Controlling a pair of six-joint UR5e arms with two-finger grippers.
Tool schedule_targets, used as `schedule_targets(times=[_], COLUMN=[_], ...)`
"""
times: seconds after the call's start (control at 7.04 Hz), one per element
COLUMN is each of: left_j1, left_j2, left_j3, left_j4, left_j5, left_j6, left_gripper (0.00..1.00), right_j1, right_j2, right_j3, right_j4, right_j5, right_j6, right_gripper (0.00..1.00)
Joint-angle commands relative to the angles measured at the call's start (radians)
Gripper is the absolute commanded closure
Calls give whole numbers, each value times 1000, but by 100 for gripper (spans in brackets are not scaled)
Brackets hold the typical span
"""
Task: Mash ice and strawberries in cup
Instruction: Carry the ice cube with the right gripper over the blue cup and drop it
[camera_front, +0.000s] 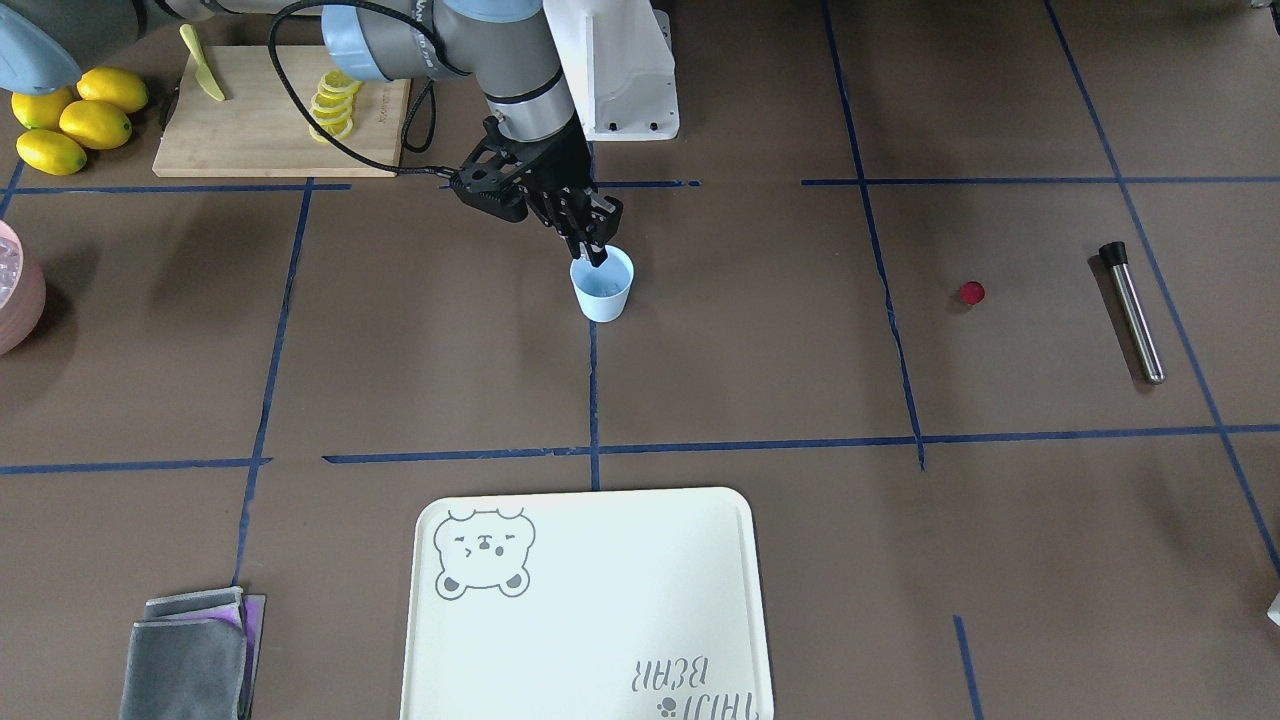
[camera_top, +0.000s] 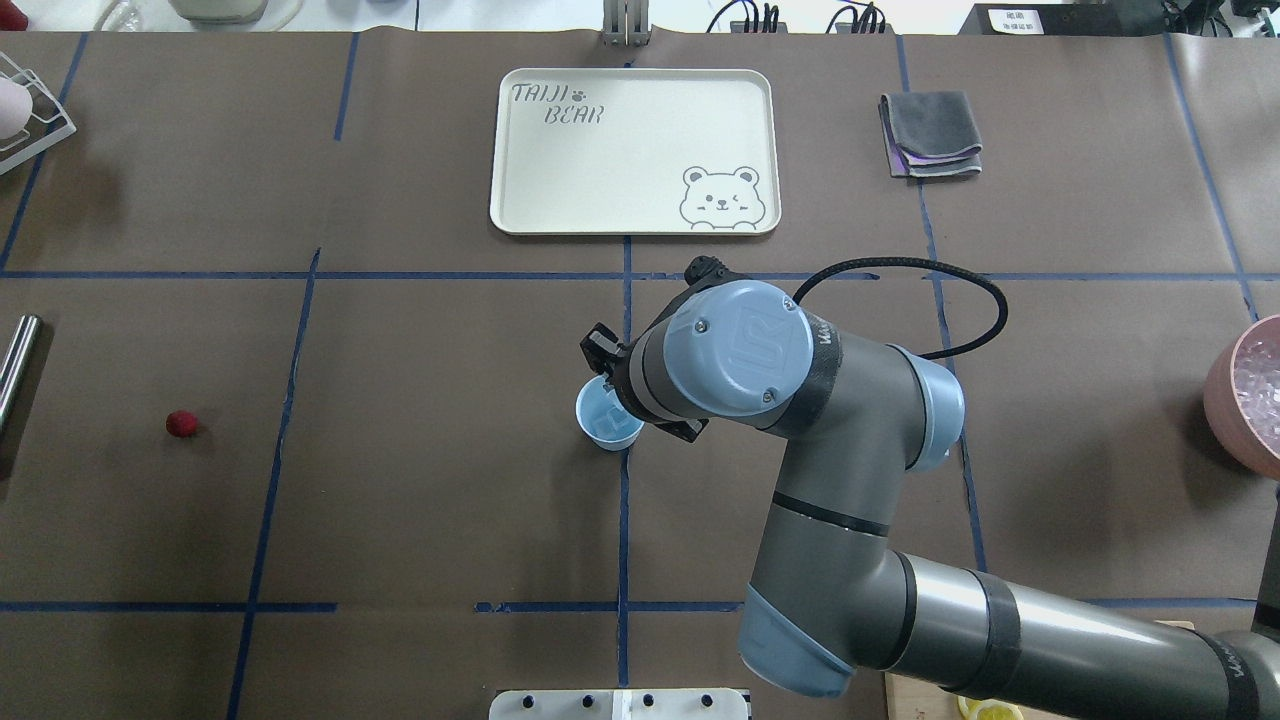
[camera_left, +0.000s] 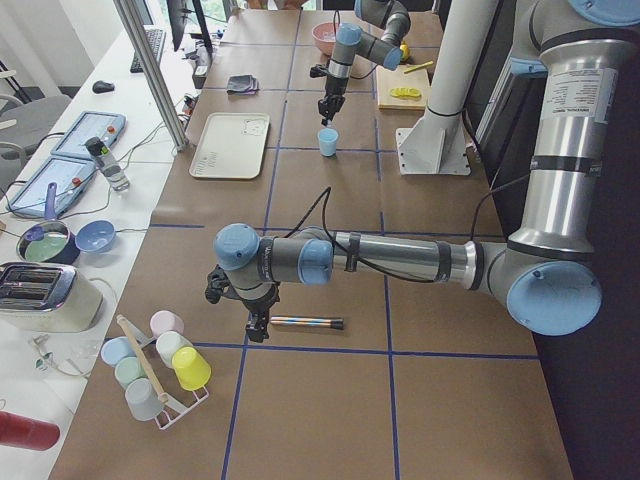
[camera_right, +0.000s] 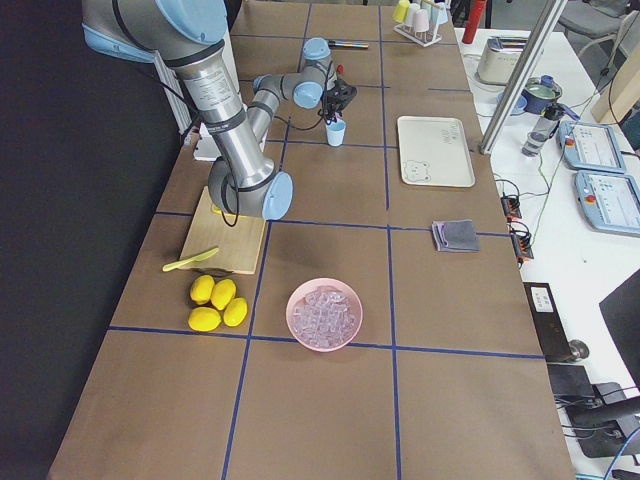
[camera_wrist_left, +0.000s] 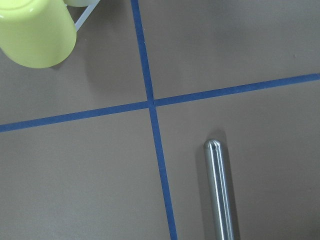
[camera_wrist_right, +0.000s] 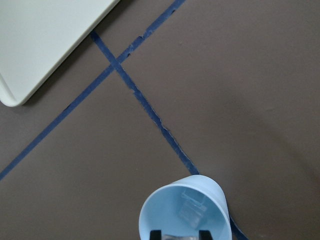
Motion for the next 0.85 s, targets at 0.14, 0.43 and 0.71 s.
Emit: schedule_targets(times=[0.14, 0.43, 0.71], left_j1=[0, 0, 0], left_j2=[0, 0, 0], left_j3=[-1, -1, -2], left_j4=[0, 0, 0], left_j5=[0, 0, 0], left_j6=[0, 0, 1], left_gripper=[0, 0, 0], right_j1=[-18, -18, -18], right_j2=[7, 7, 6], right_j3=[-19, -20, -20], right_j4=[0, 0, -2], right_j5=[-6, -6, -7], right_j6=[2, 17, 18], right_gripper=[74, 48, 37])
